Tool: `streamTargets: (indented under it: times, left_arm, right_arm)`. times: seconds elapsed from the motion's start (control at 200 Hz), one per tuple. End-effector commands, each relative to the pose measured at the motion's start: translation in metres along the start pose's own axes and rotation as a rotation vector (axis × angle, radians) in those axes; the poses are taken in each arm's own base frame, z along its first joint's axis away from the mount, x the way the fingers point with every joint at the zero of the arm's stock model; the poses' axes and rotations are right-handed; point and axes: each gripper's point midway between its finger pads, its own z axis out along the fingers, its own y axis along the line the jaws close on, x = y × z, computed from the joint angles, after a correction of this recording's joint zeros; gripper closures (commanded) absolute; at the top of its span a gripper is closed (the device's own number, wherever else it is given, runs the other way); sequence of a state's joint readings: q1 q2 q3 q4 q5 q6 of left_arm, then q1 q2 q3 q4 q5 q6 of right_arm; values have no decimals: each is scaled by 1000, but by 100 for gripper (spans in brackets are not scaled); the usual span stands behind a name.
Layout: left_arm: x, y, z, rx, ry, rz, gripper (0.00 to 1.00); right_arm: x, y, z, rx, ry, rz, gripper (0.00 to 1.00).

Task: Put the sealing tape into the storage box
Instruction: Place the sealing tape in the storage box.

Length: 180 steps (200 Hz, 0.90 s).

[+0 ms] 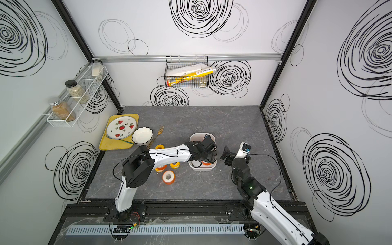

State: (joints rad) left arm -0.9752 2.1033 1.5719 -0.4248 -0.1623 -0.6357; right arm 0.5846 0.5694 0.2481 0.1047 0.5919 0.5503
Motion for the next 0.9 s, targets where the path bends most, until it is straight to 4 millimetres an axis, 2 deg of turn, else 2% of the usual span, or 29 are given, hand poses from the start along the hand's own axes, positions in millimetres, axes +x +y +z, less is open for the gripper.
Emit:
streamTargets:
  times: [0.0, 0.08, 0.15, 0.325, 0.471, 0.576, 0.716, 0.896]
  left_arm:
    - [-13, -4, -7, -5, -37, 19, 9]
    - [-17, -6, -14, -1, -44, 23, 9]
    - [-21, -4, -24, -3, -59, 24, 15]
    - [-27, 18, -60, -50, -121, 9, 40]
    - [-14, 45, -74, -83, -103, -8, 67]
    - [3, 53, -73, -85, -52, 12, 76]
    - [25, 57, -62, -78, 34, 53, 81]
    - [42, 58, -46, -84, 106, 97, 84]
  right_arm:
    - [-4, -4, -1, 16, -19, 12, 1]
    - [-3, -3, -1, 14, -18, 12, 1]
    - [-3, -4, -1, 16, -18, 11, 1]
    - [-3, -3, -1, 14, -18, 13, 1]
    - [-3, -3, 0, 16, -18, 11, 1]
    - [-3, -3, 0, 15, -17, 11, 1]
    - [-3, -3, 0, 15, -16, 11, 1]
    - [-3, -3, 0, 14, -17, 11, 1]
